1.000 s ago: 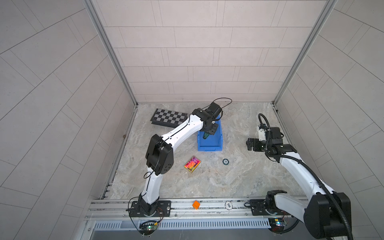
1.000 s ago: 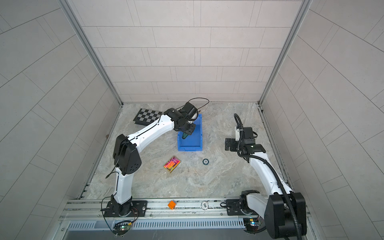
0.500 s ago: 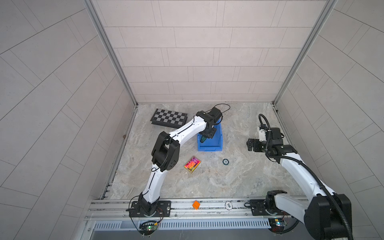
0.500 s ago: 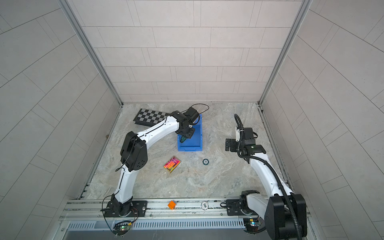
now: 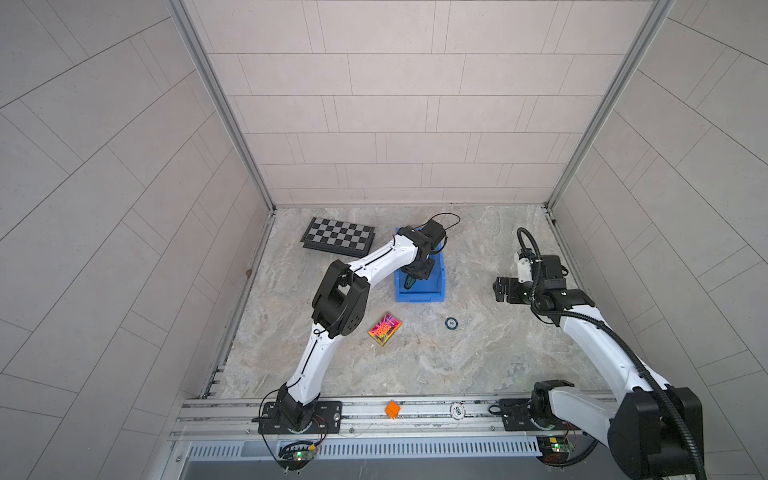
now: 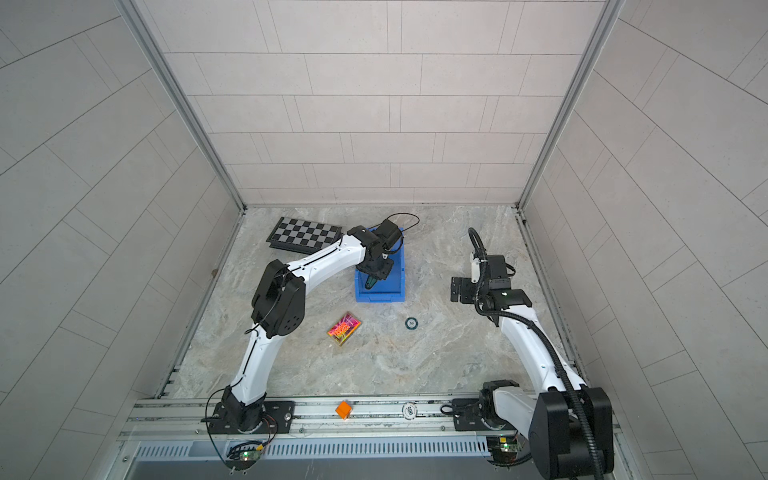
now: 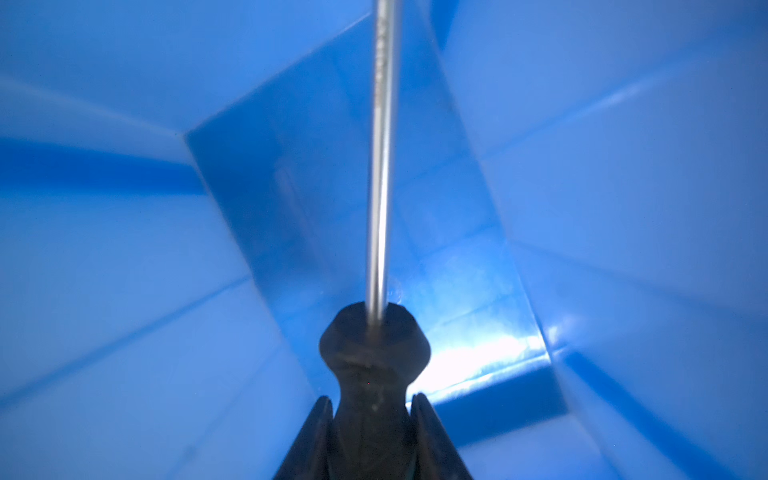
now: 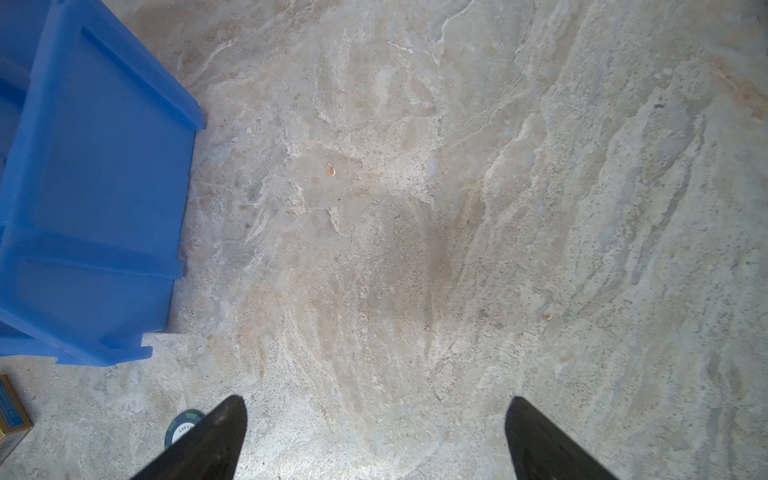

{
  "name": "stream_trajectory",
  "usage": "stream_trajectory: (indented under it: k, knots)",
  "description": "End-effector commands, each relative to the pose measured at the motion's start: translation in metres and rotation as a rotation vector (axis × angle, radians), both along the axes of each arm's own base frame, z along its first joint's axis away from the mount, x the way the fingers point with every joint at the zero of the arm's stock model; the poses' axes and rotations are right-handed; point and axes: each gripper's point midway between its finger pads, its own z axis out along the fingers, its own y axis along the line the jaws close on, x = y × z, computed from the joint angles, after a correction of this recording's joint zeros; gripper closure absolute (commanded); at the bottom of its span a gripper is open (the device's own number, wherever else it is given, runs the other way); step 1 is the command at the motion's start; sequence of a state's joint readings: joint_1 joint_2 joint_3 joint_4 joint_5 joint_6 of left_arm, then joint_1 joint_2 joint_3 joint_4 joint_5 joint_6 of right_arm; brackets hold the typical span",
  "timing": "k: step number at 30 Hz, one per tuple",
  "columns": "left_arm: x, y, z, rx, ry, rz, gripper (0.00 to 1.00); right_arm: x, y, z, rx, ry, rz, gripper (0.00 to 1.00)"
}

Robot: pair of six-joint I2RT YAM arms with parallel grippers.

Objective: Put the screwdriver in the bin
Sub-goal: 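Carry the screwdriver with the left gripper over the blue bin, then lower the screwdriver into the blue bin and open the left gripper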

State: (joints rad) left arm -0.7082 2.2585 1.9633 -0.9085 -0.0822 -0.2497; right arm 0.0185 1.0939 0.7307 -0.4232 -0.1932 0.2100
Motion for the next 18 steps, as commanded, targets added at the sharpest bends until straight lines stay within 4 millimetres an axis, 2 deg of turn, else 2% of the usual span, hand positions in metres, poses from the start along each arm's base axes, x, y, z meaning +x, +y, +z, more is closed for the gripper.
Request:
stream_trajectory:
  k: [1, 18]
  knots:
    - [0.009, -0.009, 0.002, -0.027, -0.021, 0.024, 1.0, -0.003, -0.003, -0.005, -0.017, 0.015, -0.003, 0.01]
    - [0.01, -0.01, -0.026, 0.0, 0.012, 0.029, 0.93, -0.002, -0.003, -0.005, -0.016, 0.013, 0.0, 0.01]
